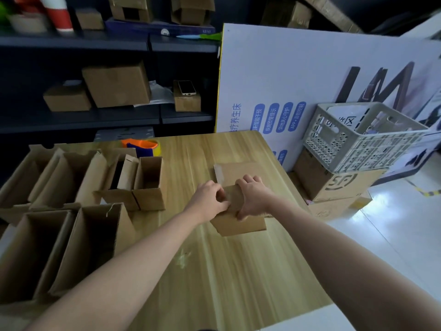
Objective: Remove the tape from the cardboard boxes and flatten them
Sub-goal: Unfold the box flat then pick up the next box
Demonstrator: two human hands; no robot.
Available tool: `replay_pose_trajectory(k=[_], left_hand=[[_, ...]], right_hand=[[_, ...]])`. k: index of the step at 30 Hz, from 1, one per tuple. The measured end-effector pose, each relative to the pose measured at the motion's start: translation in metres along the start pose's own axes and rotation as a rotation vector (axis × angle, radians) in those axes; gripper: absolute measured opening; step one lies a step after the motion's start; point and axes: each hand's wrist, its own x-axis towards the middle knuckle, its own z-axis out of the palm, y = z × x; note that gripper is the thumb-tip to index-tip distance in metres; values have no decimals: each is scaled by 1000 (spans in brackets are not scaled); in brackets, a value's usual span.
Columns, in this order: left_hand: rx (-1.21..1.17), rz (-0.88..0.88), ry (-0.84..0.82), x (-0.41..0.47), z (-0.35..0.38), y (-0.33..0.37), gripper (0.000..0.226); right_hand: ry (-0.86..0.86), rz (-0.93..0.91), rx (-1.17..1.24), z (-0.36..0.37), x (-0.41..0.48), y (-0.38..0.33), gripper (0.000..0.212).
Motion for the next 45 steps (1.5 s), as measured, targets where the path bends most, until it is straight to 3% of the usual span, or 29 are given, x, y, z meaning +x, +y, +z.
replay_pose_trajectory(k=[5, 8, 11, 20, 30, 34, 39, 45], left_hand=[[16, -73, -12, -6, 11, -1, 17], [-76, -158, -32, -6, 11, -5, 29], [-172, -157, -45, -8, 9, -16, 21], [-66, -162, 64, -9, 10, -25, 12], [108, -65, -72, -6, 11, -31, 22], [-30, -40, -83, -4, 2, -27, 27], [-194, 12, -84, -6, -5, -17, 14], [-714, -60, -76, -12, -17, -5, 15]], right_hand=[[-11, 27, -56, 5, -8, -13, 88], [-16, 11, -92, 7, -10, -17, 87], [-30, -7, -90, 8, -13, -15, 90], [-36, -46, -15, 18, -13, -16, 95], [-81, -12, 155, 19, -12, -12, 95], [-95, 11, 213, 19, -12, -6, 91], [-102, 26, 268, 18, -9, -3, 88], [-113, 85, 301, 23, -9, 8, 90]])
